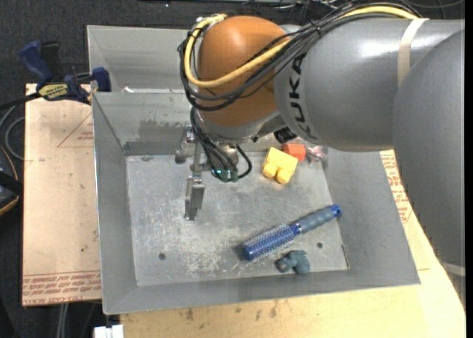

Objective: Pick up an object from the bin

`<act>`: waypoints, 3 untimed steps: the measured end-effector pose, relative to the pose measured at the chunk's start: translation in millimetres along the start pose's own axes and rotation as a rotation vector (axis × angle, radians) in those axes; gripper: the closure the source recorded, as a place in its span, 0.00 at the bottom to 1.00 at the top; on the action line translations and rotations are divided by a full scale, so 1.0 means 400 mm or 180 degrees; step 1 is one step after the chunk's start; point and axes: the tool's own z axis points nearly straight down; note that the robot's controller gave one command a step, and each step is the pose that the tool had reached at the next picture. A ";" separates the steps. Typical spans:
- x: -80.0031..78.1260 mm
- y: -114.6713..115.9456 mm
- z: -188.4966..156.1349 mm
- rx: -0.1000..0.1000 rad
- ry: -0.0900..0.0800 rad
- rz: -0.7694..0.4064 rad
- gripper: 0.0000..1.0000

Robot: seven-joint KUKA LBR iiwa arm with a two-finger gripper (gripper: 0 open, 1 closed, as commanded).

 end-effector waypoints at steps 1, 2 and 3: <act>0.097 -0.026 0.321 -0.0005 -0.0023 -0.0213 0.00; 0.162 0.116 0.332 -0.0012 -0.0060 -0.0662 0.00; 0.174 -0.058 0.106 0.0006 -0.0036 -0.1564 0.00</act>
Offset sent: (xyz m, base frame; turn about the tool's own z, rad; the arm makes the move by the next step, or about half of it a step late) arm -0.0389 -0.0107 -0.1254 -0.0685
